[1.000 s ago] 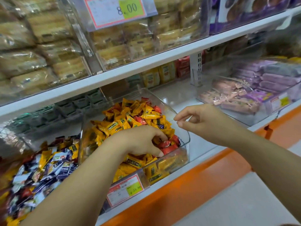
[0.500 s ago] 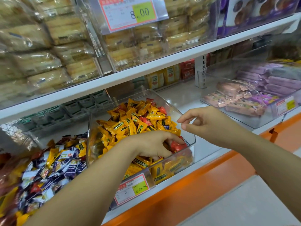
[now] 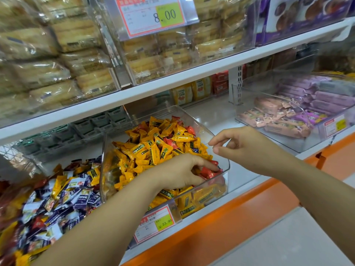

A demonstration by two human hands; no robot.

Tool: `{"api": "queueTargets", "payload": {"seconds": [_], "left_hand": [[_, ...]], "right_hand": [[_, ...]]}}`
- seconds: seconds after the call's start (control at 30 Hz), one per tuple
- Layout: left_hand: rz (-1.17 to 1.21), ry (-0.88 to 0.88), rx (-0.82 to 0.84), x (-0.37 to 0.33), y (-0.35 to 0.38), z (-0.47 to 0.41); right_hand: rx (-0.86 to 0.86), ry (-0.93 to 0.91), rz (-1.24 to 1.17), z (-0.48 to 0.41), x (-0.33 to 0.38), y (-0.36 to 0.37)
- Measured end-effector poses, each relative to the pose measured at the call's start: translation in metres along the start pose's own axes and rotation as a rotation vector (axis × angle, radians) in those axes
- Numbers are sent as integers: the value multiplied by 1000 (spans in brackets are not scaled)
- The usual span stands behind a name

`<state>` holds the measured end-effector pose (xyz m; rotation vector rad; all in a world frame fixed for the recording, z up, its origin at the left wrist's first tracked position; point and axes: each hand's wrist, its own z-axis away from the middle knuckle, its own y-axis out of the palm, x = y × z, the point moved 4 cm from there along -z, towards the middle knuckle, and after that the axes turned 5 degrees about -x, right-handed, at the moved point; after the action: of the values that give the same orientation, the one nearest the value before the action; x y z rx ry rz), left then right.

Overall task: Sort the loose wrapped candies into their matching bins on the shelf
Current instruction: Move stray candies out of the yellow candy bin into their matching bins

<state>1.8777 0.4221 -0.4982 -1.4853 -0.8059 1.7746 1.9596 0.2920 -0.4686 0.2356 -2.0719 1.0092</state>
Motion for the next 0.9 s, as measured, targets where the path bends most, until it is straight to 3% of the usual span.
{"api": "queueTargets", "payload": {"seconds": [0.4, 0.67, 0.9], "left_hand": [[262, -31, -147, -10, -1, 2], [882, -194, -408, 5, -22, 33], [1137, -192, -557, 23, -45, 84]], "right_hand": [[0, 17, -3, 0, -1, 1], [-32, 25, -3, 0, 5, 3], [-65, -9, -2, -14, 43, 25]]}}
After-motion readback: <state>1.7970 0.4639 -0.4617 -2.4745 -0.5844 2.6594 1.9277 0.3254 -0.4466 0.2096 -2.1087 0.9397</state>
